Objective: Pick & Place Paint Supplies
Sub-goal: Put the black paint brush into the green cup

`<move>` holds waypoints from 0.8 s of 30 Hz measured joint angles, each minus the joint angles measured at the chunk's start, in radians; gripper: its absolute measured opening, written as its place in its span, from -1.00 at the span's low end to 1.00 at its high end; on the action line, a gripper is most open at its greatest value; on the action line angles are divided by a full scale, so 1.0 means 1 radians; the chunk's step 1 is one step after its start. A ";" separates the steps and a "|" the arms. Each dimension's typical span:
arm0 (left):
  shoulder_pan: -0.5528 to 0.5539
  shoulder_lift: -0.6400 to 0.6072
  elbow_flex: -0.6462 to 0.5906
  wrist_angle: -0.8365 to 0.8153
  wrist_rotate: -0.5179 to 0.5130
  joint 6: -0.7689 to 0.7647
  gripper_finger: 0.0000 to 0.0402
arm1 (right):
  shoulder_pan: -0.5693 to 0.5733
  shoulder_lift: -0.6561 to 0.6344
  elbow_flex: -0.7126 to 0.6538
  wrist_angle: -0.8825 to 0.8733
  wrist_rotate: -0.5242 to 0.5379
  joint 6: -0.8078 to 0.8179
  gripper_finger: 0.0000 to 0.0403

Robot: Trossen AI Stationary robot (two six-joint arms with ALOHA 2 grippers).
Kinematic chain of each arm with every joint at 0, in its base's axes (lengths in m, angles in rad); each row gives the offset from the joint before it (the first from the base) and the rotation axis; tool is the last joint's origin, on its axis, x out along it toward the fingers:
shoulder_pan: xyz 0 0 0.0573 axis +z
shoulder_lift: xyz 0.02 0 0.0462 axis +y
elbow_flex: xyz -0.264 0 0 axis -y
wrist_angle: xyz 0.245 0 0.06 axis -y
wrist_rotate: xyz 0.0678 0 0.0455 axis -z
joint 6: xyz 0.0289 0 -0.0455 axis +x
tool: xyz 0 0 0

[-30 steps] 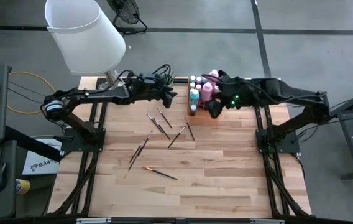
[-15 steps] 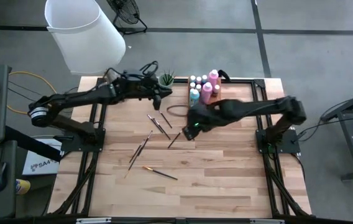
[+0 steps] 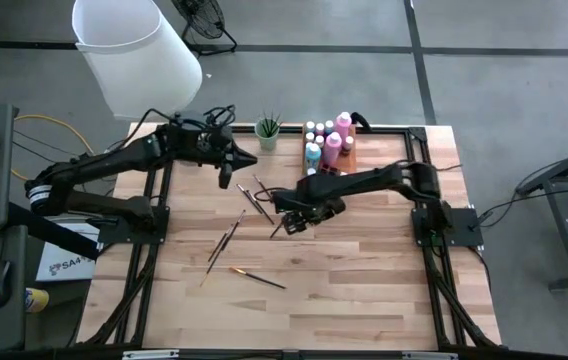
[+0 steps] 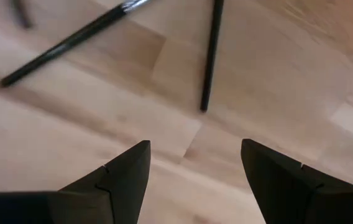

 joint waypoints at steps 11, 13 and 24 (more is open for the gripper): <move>0.000 -0.013 0.000 -0.104 0.079 0.047 -0.85 | -0.015 0.047 0.000 0.056 0.094 -0.076 0.22; 0.000 -0.013 0.000 -0.103 0.082 0.047 -0.85 | -0.023 0.047 0.000 0.056 0.099 -0.076 0.22; 0.000 -0.013 0.000 -0.104 0.083 0.047 -0.85 | -0.034 0.047 0.000 0.064 0.119 -0.080 0.03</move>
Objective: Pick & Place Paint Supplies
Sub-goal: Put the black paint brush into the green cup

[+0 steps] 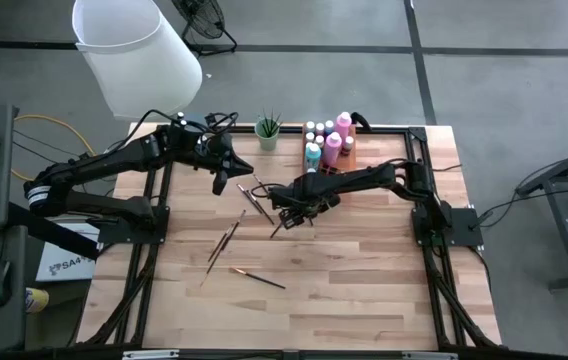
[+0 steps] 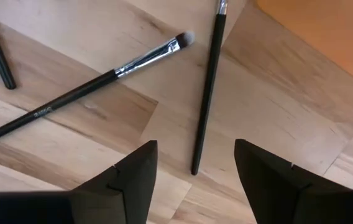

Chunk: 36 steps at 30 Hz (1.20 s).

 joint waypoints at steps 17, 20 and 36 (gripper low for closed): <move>0.000 0.000 0.001 0.001 0.002 0.000 -0.85 | 0.017 0.077 0.003 0.025 -0.041 0.012 -0.03; 0.000 0.000 0.001 0.001 0.003 0.003 -0.85 | 0.016 0.077 0.002 0.029 -0.057 0.003 -0.03; 0.000 0.000 0.001 0.000 0.011 0.015 -0.85 | -0.011 0.078 -0.019 0.045 -0.077 -0.026 -0.51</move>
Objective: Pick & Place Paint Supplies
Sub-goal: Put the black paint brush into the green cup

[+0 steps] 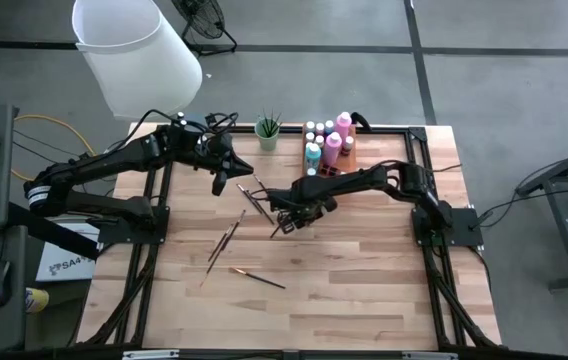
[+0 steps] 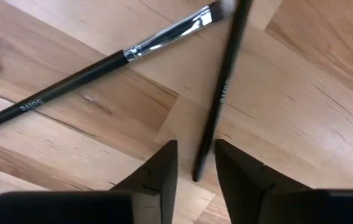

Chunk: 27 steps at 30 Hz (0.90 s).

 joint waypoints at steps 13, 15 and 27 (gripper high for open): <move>0.000 0.000 0.000 0.000 0.003 0.000 -0.85 | 0.026 -0.009 -0.090 0.105 -0.039 0.038 -0.67; 0.000 0.000 0.000 0.000 0.003 0.000 -0.85 | 0.027 -0.009 -0.090 0.104 -0.041 0.038 -0.68; 0.000 0.000 0.000 0.000 0.005 0.000 -0.85 | 0.028 -0.009 -0.090 0.100 -0.049 0.038 -0.92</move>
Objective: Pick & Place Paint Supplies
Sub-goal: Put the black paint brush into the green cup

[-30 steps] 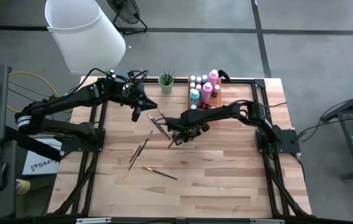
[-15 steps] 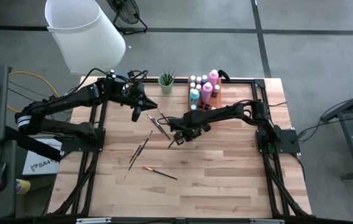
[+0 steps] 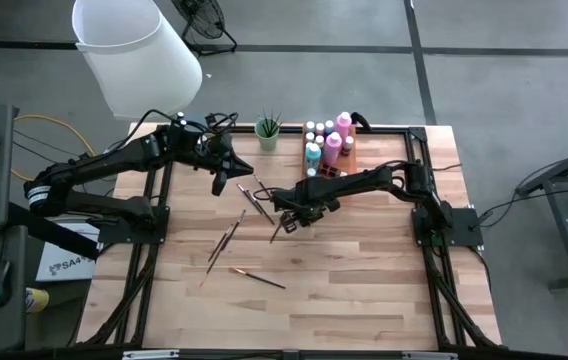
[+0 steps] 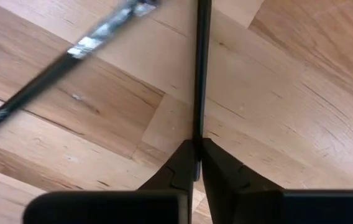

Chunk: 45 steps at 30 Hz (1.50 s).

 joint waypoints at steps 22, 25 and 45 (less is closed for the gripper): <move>0.000 0.000 0.000 0.001 0.000 0.000 -0.85 | -0.005 -0.082 -0.012 -0.013 -0.001 0.027 -0.98; 0.000 0.000 0.000 0.000 0.000 0.000 -0.85 | 0.000 -0.084 -0.011 -0.004 0.002 0.033 -0.98; 0.000 0.000 0.000 0.000 0.000 -0.004 -0.85 | 0.019 -0.177 -0.006 -0.007 0.006 0.053 -0.98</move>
